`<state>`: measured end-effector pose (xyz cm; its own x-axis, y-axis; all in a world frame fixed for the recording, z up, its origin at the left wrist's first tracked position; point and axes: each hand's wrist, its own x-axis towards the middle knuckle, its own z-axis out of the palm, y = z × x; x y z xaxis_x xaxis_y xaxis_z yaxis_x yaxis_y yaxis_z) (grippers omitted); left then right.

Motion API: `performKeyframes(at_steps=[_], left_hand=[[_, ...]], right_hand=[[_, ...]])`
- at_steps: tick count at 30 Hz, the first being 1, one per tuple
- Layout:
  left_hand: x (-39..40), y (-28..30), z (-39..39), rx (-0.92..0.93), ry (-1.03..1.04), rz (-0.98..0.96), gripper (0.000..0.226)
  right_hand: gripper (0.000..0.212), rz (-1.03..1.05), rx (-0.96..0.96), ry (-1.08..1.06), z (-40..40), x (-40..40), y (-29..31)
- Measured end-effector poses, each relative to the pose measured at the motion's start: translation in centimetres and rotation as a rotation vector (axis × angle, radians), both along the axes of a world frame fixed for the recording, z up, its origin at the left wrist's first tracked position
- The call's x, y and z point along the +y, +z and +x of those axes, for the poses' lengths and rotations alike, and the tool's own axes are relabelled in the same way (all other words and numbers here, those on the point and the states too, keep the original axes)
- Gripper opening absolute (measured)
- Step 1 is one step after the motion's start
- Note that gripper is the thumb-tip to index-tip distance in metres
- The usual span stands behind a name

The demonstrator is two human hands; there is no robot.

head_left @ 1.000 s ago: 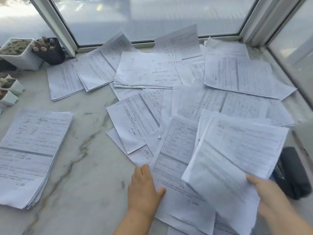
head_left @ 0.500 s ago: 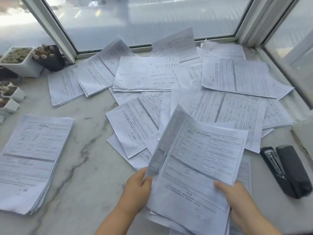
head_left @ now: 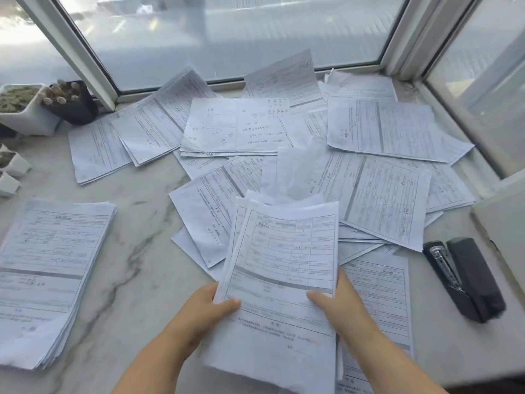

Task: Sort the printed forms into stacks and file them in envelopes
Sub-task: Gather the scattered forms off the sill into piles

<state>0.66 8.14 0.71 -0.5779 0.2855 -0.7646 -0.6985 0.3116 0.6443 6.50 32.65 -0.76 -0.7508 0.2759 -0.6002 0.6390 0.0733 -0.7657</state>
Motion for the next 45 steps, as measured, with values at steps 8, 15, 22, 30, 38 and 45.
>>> performKeyframes(at_steps=[8, 15, 22, 30, 38, 45], left_hand=[[-3.4, -1.5, 1.2, 0.013, 0.137, -0.184, 0.027], [-3.4, -2.4, 2.3, -0.022, 0.183, -0.101, 0.03], [-3.5, -2.4, 2.2, -0.028, 0.195, -0.086, 0.033], [-4.5, -1.8, 3.2, 0.006, 0.387, -0.02, 0.034], [-4.4, -2.1, 3.8, -0.121, 0.437, 0.075, 0.021], [-5.4, -2.6, 3.5, -0.207, 0.399, 0.257, 0.038]], right_hand=[[0.014, 0.524, -0.271, -0.281, 9.9, 7.6, -1.3], [0.05, 0.19, -0.474, -0.607, 15.6, 5.9, -1.6], [0.009, 0.319, -0.308, -0.251, 14.9, 7.5, 2.2], [0.023, 0.191, -0.122, -0.339, 17.5, 16.6, 8.9], [0.025, -0.013, -0.099, -0.146, 10.3, -1.0, 5.0], [0.018, 0.061, -0.157, -0.104, 2.6, -6.1, 0.6]])
